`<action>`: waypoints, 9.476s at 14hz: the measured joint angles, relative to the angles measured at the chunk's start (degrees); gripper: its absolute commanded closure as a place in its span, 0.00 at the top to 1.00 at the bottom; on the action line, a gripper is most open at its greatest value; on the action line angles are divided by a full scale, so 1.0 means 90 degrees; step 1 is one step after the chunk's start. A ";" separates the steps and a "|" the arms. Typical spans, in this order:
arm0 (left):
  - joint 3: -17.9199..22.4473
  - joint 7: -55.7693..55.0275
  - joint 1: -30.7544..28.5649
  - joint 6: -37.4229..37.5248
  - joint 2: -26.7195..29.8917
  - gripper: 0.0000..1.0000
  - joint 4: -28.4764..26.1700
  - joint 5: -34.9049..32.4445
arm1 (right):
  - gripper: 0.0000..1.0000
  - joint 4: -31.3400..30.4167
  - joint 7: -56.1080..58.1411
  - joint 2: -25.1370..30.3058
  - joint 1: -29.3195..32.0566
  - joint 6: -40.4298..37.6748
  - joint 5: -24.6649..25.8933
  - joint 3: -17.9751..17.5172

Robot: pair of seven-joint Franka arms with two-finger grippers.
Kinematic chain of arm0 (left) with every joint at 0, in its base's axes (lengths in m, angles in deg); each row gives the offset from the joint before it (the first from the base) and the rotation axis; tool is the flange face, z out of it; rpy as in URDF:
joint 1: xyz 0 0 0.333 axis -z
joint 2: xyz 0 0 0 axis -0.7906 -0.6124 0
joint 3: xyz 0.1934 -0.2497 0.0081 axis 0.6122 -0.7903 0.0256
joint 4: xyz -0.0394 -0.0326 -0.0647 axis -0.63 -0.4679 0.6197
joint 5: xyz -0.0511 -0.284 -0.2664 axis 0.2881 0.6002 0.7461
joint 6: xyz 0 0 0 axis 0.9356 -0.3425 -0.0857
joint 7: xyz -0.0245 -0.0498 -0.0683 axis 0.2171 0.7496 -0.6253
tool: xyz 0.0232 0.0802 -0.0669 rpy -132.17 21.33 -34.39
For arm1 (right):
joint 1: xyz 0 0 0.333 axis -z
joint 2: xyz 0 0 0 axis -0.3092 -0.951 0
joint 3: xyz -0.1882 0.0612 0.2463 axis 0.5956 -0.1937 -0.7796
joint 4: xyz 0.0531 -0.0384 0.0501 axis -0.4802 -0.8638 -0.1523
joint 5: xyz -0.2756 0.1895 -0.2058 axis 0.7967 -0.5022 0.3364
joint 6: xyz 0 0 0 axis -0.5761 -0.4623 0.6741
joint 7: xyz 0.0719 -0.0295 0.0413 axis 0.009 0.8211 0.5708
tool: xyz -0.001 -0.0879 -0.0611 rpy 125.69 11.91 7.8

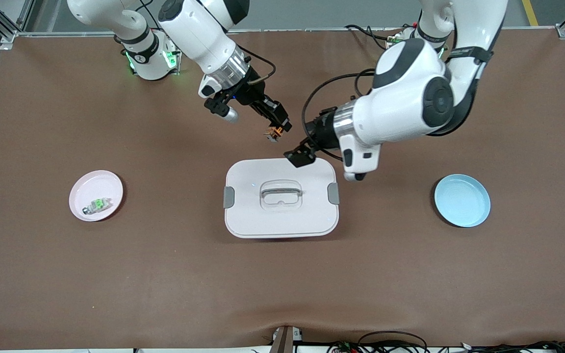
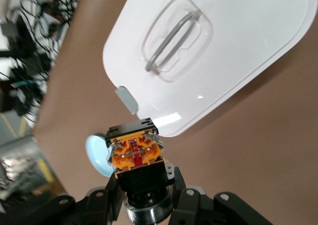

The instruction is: Transfer orange switch to right arm and place

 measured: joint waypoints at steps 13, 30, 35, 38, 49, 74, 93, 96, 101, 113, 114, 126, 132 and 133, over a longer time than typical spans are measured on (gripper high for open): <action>0.0017 0.0566 -0.0737 0.0689 0.0161 1.00 0.0000 -0.3676 | 0.01 0.0441 0.5531 0.0726 0.2472 -0.4284 0.1886 0.0084; 0.0111 0.5093 -0.2741 0.1862 0.0864 1.00 0.0005 -0.4161 | 0.04 0.0409 1.4758 0.0009 0.5726 -0.3343 0.3167 0.0091; 0.0331 0.6245 -0.2803 0.2297 0.1279 1.00 0.0005 -0.4072 | 0.04 0.0357 1.6774 -0.1048 0.6353 -0.2040 0.3173 0.0090; 0.0867 0.7124 -0.2574 0.2599 0.1656 1.00 -0.0106 -0.3702 | 0.04 0.0355 1.7228 -0.1580 0.6500 -0.1612 0.3174 0.0088; 0.1677 0.8109 -0.2098 0.2649 0.2926 1.00 -0.1362 -0.3407 | 0.08 -0.0782 1.7463 -0.1930 0.6761 -0.0523 0.3174 0.0088; 0.1360 0.8369 -0.2018 0.2563 0.3033 1.00 -0.1395 -0.3407 | 1.00 -0.1569 1.7578 -0.2274 0.6920 0.0963 0.3174 0.0077; 0.1363 0.8380 -0.2044 0.2404 0.3057 1.00 -0.1502 -0.3407 | 1.00 -0.0566 1.4686 -0.1917 0.6757 -0.1089 0.3166 -0.0077; 0.1364 0.8380 -0.2044 0.2394 0.3030 1.00 -0.1503 -0.3407 | 1.00 -0.0297 1.3429 -0.1803 0.6539 -0.1624 0.3166 -0.0083; 0.1364 0.8380 -0.2044 0.2376 0.3023 1.00 -0.1504 -0.3407 | 1.00 -0.0116 1.0752 -0.1720 0.6416 -0.1769 0.3166 -0.0081; 0.1361 0.8380 -0.2041 0.2258 0.2997 1.00 -0.1515 -0.3407 | 1.00 0.0896 0.8329 -0.1278 0.6105 -0.3907 0.3166 -0.0088; 0.1361 0.8380 -0.2041 0.2258 0.2997 1.00 -0.1519 -0.3407 | 1.00 0.1046 0.8328 -0.1233 0.6100 -0.4255 0.3166 -0.0088; 0.1366 0.8380 -0.2047 0.2284 0.2996 1.00 -0.1546 -0.3407 | 1.00 0.2144 0.8328 -0.0674 0.5879 -0.6084 0.3166 -0.0101; 0.1351 0.8380 -0.2030 0.2385 0.3022 1.00 -0.1544 -0.3407 | 1.00 0.2691 0.8328 -0.0554 0.5859 -0.6299 0.3166 -0.0112; 0.1349 0.8380 -0.2027 0.2408 0.3037 1.00 -0.1543 -0.3407 | 1.00 0.2807 0.8328 -0.0547 0.5846 -0.6354 0.3166 -0.0117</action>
